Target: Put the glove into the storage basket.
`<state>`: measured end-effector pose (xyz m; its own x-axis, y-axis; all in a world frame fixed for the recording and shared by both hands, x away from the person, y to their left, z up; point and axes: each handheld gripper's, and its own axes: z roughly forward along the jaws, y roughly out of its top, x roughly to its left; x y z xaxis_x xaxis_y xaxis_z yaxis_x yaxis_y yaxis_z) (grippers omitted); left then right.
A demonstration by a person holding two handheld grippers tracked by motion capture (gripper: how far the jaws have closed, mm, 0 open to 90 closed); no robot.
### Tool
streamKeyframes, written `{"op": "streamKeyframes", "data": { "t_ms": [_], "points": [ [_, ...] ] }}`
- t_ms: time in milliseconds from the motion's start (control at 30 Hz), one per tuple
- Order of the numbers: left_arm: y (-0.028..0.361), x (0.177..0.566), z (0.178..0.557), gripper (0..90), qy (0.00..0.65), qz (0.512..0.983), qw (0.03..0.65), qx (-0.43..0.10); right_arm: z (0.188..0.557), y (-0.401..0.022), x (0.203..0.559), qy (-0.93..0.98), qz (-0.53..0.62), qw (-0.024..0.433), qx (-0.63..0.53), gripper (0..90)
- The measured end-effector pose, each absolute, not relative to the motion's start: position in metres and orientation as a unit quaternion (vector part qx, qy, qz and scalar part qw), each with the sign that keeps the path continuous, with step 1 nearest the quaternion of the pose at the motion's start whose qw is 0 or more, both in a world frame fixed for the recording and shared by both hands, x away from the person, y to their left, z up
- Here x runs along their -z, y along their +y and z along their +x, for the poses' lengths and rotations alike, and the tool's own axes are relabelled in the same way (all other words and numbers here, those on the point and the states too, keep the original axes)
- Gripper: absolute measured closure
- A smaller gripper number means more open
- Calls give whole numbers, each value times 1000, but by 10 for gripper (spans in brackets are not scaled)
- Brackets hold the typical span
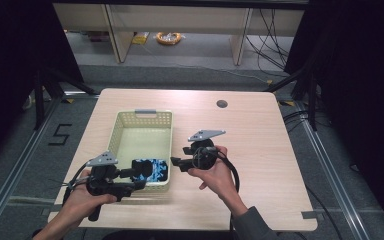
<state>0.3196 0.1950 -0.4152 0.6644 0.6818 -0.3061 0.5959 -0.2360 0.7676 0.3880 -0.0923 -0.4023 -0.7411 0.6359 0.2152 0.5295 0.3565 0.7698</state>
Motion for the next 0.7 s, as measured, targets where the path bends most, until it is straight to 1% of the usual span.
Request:
{"op": "streamKeyframes", "data": {
  "t_ms": [67,100,133,167,233,267,433,533,567,600,633,667,700],
  "points": [
    [194,416,319,343,405,787,464,-42,387,-97,402,818,357,61,-446,405],
    [194,417,319,339,404,788,463,-40,385,-98,402,817,361,53,-447,403],
    [193,417,319,329,408,784,466,-40,386,-100,402,818,347,65,-454,401],
    [193,417,319,325,408,784,466,-40,386,-100,402,818,347,65,-454,401],
    [192,418,319,320,406,783,470,-34,380,-104,400,806,372,46,-458,383],
    [191,420,318,315,404,781,475,-34,381,-108,401,809,362,62,-459,373],
    [189,421,314,288,396,780,483,-36,375,-117,404,797,361,55,-481,331],
    [188,422,311,282,394,775,492,-34,370,-122,406,793,368,50,-483,327],
    [188,423,309,282,393,767,505,-41,370,-123,407,794,367,49,-482,327],
    [188,423,308,284,396,767,502,-45,371,-125,407,798,355,56,-484,327],
    [188,423,308,286,396,767,502,-45,369,-126,407,793,364,53,-485,327],
    [189,423,305,287,393,772,495,-59,367,-127,406,794,372,49,-479,326],
    [189,423,304,288,393,771,498,-60,368,-129,408,796,359,50,-484,325]
  ]
}}
